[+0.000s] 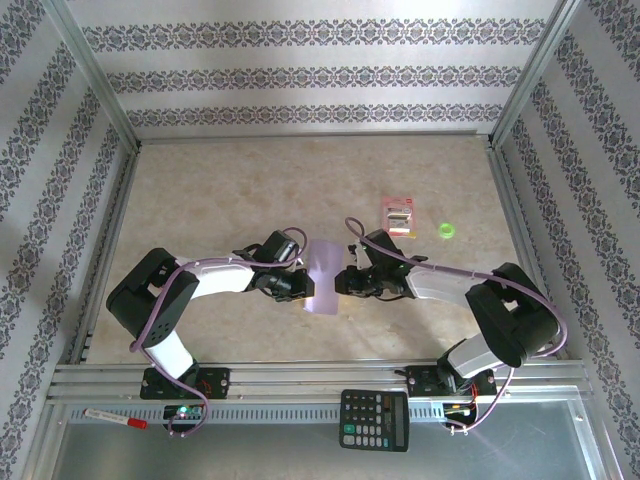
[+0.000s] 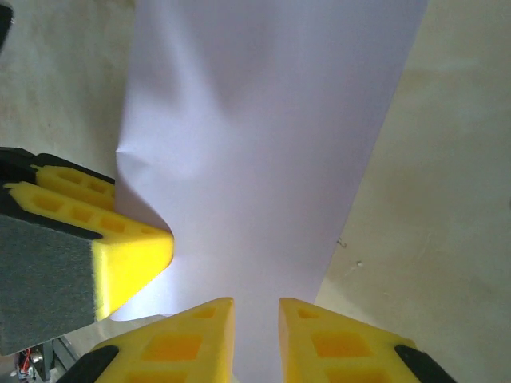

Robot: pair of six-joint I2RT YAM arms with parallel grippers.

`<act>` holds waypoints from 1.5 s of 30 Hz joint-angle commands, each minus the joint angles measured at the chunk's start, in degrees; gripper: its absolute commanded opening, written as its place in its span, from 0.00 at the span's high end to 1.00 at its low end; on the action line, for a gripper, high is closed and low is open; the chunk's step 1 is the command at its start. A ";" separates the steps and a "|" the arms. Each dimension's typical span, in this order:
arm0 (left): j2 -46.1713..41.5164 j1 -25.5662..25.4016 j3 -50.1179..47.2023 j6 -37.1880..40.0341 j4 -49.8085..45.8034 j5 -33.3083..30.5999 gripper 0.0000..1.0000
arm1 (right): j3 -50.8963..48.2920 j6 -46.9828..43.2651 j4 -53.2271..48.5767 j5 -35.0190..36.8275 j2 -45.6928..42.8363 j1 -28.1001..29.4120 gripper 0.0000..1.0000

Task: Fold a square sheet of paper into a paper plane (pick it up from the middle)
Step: First fold in half a square sheet of paper at the center of the table.

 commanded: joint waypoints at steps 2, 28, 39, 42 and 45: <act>-0.67 -0.12 -0.66 -0.55 1.18 0.55 0.83 | -1.51 4.30 5.25 2.49 2.20 1.44 0.80; -1.56 -1.72 6.77 8.93 -14.42 -7.46 0.47 | -4.02 6.46 9.11 4.83 7.08 3.71 0.84; 2.37 -5.30 9.96 9.57 -15.66 -8.16 0.59 | -2.68 6.24 8.77 4.51 6.99 3.67 0.84; 2.81 -5.32 9.73 9.50 -15.64 -8.31 0.64 | -1.59 5.72 8.00 4.22 6.75 3.51 0.83; 2.42 -5.31 9.22 9.24 -15.31 -8.51 0.69 | -1.13 4.84 6.56 4.28 5.92 3.12 0.83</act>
